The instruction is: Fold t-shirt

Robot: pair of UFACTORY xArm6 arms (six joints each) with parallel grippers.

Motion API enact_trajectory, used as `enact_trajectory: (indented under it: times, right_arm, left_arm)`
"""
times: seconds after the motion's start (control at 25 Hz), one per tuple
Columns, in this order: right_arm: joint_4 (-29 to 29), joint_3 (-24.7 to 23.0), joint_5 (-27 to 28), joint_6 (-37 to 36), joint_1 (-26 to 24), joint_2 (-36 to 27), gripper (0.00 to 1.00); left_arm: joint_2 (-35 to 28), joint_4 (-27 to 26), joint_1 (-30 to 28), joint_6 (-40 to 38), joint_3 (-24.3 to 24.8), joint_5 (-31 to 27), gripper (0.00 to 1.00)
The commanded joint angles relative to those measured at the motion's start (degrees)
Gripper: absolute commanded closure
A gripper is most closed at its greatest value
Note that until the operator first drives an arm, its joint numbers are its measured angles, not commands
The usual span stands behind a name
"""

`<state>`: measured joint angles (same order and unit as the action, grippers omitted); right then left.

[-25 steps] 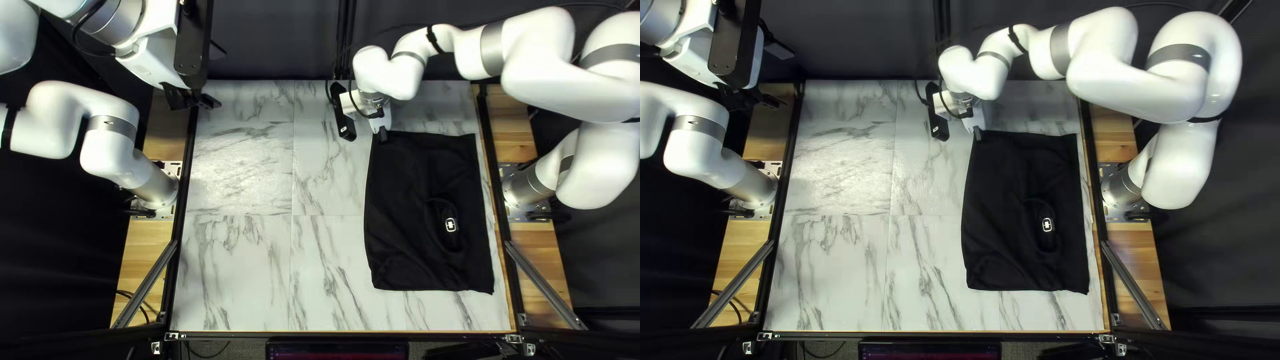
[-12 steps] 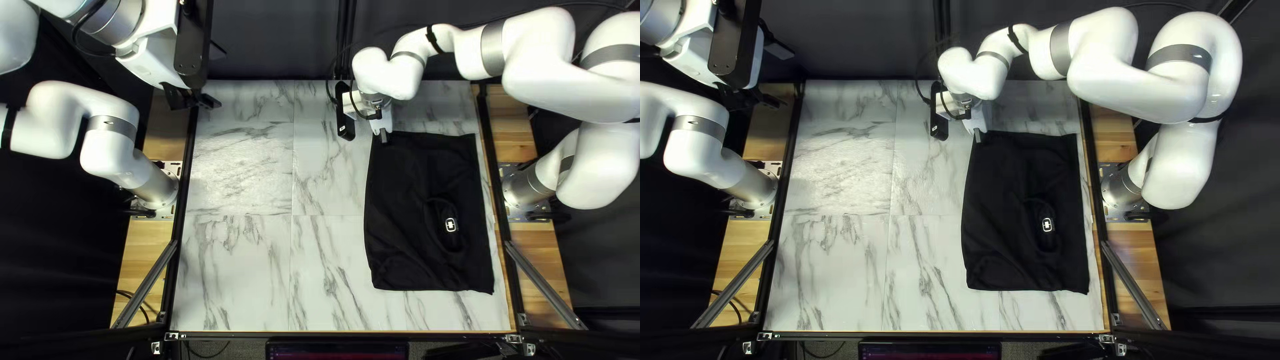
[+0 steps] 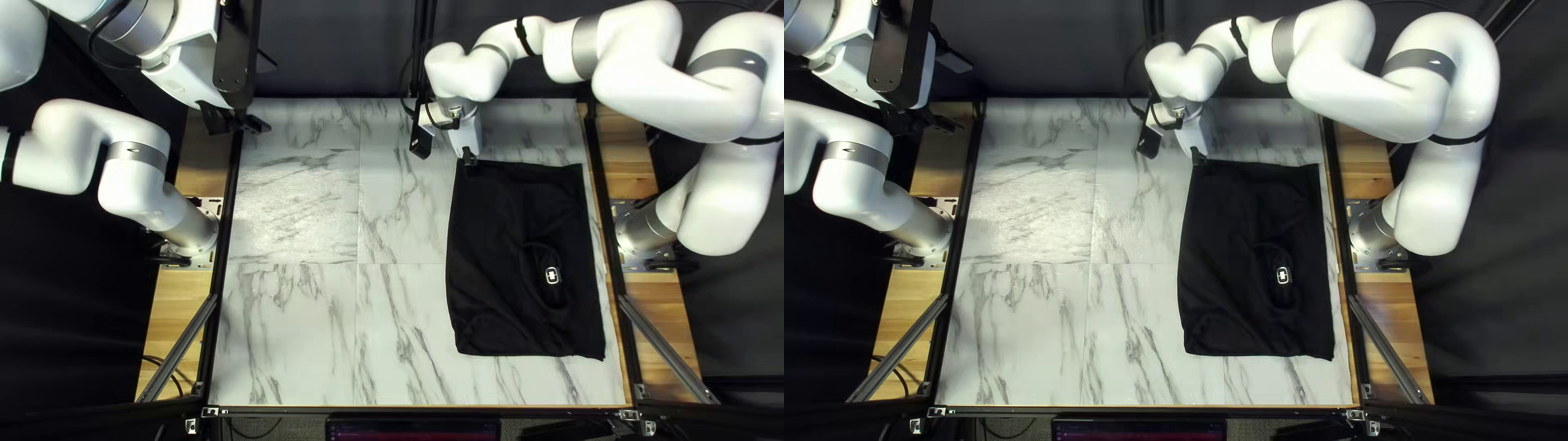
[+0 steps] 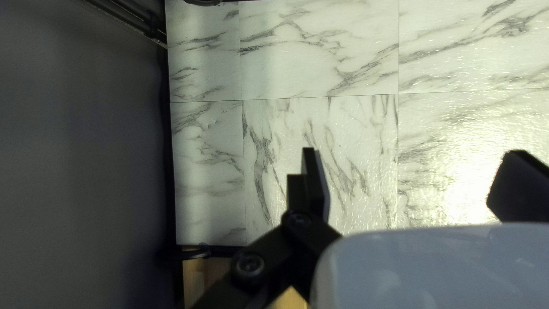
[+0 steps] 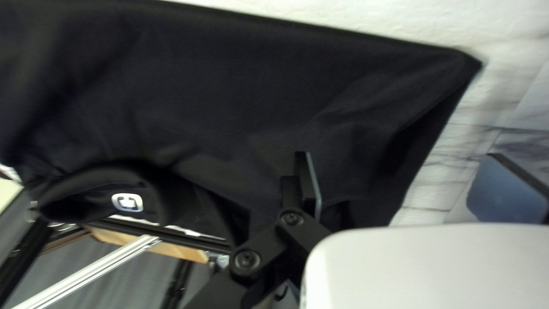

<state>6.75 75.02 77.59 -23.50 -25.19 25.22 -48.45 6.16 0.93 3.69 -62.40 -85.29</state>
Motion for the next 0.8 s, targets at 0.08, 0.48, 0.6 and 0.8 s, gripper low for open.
enact_trajectory:
  times: [0.08,0.48,0.6,0.8]
  right_arm:
    - [2.2,0.6,-1.5,-0.7,-0.7,1.9,0.0]
    - [5.3,-2.4,-5.9,-2.8,-1.5,1.2,0.0]
    - [5.6,-1.7,-5.6,-3.0,-1.4,1.7,0.0]
    - [6.0,-0.9,-5.4,-3.3,-1.3,2.9,0.0]
  left_arm:
    - [0.0,0.0,0.0,0.0,0.0,0.0,0.0]
    - [0.0,0.0,0.0,0.0,0.0,0.0,0.0]
    - [0.0,0.0,0.0,0.0,0.0,0.0,0.0]
    - [0.0,0.0,0.0,0.0,0.0,0.0,0.0]
